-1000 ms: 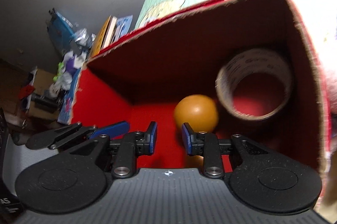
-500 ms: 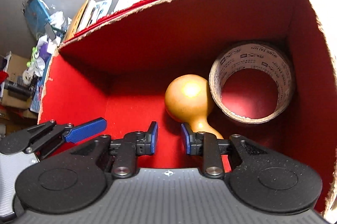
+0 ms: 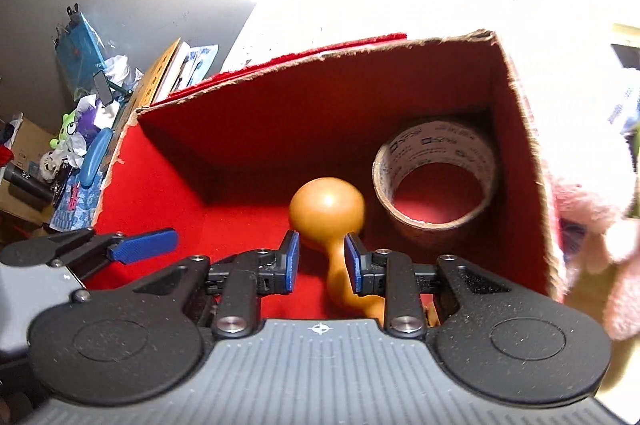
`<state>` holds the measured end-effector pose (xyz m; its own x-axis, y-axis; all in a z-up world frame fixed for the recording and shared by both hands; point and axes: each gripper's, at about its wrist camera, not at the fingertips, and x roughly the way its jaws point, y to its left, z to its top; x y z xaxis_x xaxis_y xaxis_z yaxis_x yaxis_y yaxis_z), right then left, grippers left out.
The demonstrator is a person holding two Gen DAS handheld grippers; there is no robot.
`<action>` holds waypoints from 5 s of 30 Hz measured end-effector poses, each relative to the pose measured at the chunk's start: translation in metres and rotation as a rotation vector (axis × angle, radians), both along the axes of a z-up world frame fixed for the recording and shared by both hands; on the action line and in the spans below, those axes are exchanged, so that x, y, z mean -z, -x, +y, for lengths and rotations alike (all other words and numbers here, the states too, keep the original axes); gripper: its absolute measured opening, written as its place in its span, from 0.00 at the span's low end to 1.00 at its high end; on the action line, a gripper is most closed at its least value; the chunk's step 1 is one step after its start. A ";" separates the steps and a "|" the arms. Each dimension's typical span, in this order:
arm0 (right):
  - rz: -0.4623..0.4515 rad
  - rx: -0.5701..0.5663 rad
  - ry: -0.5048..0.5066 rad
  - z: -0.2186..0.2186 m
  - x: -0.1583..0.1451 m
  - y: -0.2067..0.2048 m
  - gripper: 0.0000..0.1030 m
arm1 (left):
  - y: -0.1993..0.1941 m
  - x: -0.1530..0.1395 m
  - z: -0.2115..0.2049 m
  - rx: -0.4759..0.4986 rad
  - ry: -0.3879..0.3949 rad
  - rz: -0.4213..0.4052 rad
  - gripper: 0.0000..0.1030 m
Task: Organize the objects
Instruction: 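Open the right gripper to release the gourd toy and withdraw, then move the right gripper down toward the beige strap bundle beside the box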
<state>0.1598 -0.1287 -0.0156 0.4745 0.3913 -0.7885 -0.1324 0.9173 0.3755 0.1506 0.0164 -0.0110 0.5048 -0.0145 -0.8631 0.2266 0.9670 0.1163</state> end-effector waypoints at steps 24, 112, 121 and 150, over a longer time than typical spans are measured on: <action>-0.289 0.069 -0.023 -0.007 -0.046 0.094 0.41 | 0.086 -0.051 0.006 -0.060 0.021 -0.113 0.84; 0.105 0.070 -0.026 -0.024 0.039 0.137 0.41 | 0.144 0.050 -0.028 0.017 0.070 0.205 0.98; 0.133 0.019 -0.059 -0.042 0.047 0.128 0.41 | 0.150 0.051 -0.025 -0.035 0.191 0.236 0.98; 0.163 -0.057 -0.253 -0.038 0.059 0.117 0.42 | 0.139 0.071 -0.014 -0.037 0.436 0.255 0.81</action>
